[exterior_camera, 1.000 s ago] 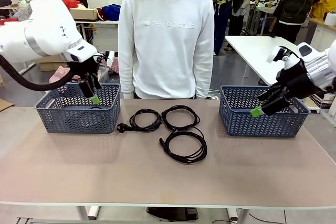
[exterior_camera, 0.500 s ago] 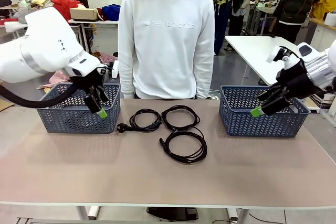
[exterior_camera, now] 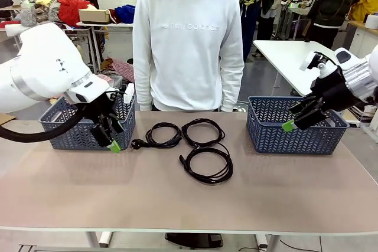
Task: Organize the cables according to human instructions.
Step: Pick up a bundle of cables and place it in the basket indicated by the human.
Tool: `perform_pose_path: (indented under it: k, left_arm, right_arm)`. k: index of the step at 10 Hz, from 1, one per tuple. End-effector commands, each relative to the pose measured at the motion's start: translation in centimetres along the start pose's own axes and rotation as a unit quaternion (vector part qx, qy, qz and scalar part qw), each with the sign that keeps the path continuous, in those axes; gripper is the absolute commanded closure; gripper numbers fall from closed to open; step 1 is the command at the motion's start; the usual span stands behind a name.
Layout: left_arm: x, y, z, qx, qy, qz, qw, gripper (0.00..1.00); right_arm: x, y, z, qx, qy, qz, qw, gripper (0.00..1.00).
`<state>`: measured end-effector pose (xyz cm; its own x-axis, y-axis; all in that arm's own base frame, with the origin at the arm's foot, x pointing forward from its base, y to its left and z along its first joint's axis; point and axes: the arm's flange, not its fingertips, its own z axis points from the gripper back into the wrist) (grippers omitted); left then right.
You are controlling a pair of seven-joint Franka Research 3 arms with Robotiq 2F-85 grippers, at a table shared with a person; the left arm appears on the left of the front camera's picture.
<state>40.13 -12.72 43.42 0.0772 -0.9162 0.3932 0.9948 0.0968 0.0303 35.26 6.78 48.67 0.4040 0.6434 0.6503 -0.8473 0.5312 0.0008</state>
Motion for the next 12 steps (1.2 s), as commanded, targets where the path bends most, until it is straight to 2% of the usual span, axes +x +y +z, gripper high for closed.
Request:
perform_pose_path:
  k: [1, 2, 12]
  left_arm:
    - [-0.65, -0.21, 0.04, -0.004, -0.021, -0.005, 1.0, 0.0]
    - [0.0, 0.0, 0.0, 0.0, 0.0, 0.0, 1.0, 0.0]
    - [0.0, 0.0, 0.0, 0.0, 0.0, 0.0, 1.0, 0.0]
  right_arm:
    - [-0.13, -0.43, -0.05, 0.008, -0.009, 0.01, 1.0, 0.0]
    - [-0.13, -0.43, -0.05, 0.008, -0.009, 0.01, 1.0, 0.0]
    - [-0.13, -0.43, -0.05, 0.008, -0.009, 0.01, 1.0, 0.0]
